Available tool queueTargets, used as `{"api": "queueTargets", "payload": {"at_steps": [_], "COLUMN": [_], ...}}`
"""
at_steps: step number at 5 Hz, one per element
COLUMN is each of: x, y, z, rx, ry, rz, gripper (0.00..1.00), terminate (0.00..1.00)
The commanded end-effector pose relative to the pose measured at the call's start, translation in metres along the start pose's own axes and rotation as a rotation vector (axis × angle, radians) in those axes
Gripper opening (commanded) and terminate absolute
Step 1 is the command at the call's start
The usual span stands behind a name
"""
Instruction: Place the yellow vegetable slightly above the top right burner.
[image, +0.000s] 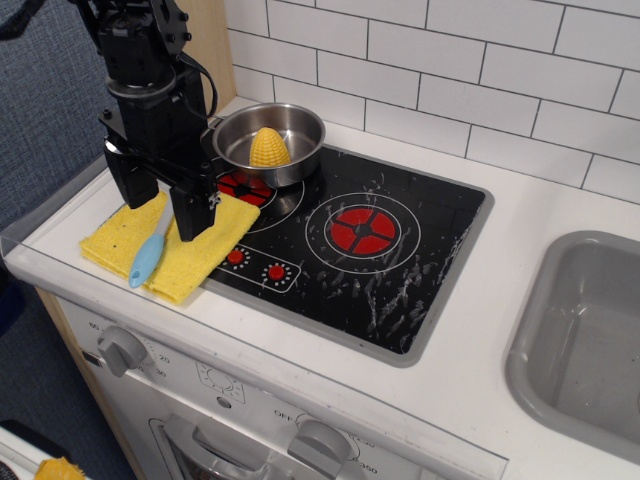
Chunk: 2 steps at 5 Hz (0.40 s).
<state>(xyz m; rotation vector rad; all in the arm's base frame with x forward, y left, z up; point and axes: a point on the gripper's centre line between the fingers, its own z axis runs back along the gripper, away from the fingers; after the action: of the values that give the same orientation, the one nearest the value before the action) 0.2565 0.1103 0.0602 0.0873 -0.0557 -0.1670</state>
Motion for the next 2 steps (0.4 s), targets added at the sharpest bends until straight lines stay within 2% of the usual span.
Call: {"api": "queueTargets", "payload": {"at_steps": [1,2], "x": [0.000,0.011], "y": [0.000,0.008], "z": [0.000,-0.005], "rx": [0.000,-0.073], "ry": [0.000,-0.045], "rz": [0.000,0.028], "gripper": [1.00,1.00], "terminate": [0.00,0.00]}}
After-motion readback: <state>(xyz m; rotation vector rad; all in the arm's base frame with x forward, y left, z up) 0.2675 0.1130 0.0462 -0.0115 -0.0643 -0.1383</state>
